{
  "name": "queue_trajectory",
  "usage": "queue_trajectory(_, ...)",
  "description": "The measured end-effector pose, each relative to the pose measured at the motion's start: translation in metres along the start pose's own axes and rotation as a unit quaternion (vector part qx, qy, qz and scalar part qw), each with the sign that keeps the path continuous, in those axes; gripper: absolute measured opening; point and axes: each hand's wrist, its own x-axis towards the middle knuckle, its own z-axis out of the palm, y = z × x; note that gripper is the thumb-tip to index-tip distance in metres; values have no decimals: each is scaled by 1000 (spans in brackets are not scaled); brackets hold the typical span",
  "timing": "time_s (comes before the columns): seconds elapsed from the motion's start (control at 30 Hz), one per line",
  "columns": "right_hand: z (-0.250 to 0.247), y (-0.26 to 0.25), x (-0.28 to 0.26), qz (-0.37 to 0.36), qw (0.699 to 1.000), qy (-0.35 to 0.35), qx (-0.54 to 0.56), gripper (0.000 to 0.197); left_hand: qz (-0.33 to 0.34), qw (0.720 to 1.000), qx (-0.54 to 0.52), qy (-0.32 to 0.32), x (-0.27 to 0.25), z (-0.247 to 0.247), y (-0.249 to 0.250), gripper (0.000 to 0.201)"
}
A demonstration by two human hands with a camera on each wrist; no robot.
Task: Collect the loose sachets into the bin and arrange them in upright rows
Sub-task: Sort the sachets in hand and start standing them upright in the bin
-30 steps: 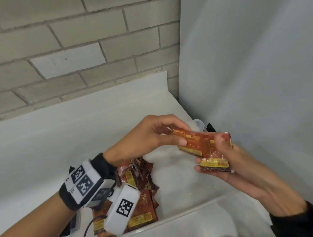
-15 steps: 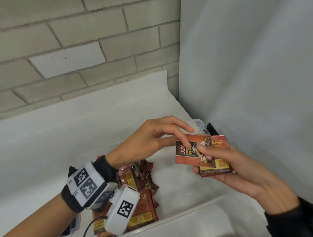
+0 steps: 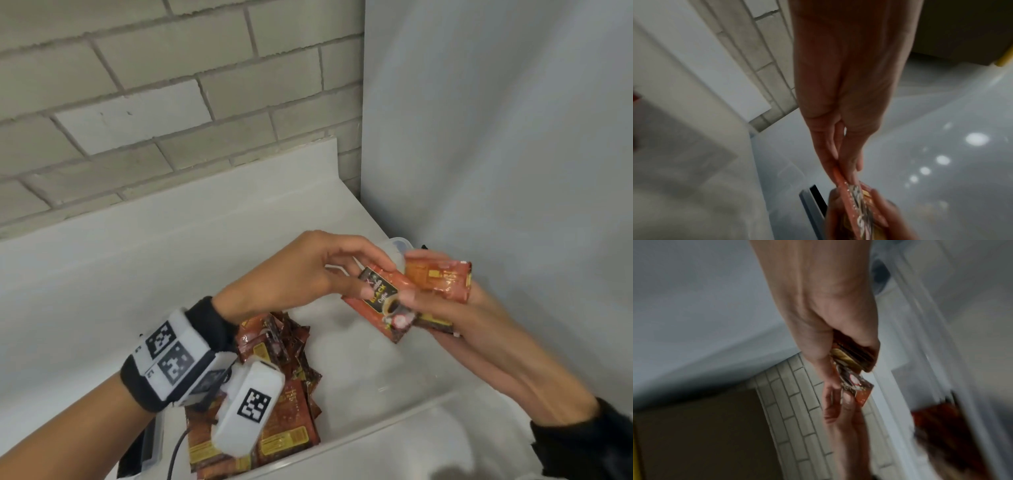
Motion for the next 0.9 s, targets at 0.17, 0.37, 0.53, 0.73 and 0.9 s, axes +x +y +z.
queue_trajectory(0.17, -4, -2, 5, -105, 988, 108, 12, 49, 42, 971, 233, -25, 28, -9, -10, 19)
queue_trajectory(0.37, -1, 5, 9, -137, 983, 124, 18, 74, 26, 920, 377, -108, 59, 18, -32, 32)
queue_trajectory(0.53, -3, 7, 11, -146, 982, 116, 14, 78, 8, 898, 422, -125, 65, 26, -47, 31)
queue_trajectory(0.73, -3, 7, 11, -146, 983, 109, 9, 79, 12, 894, 433, -112, 66, 26, -45, 30)
queue_trajectory(0.9, -4, 8, 12, -147, 983, 106, 10, 80, 31, 848, 519, -102, 64, 30, -35, 27)
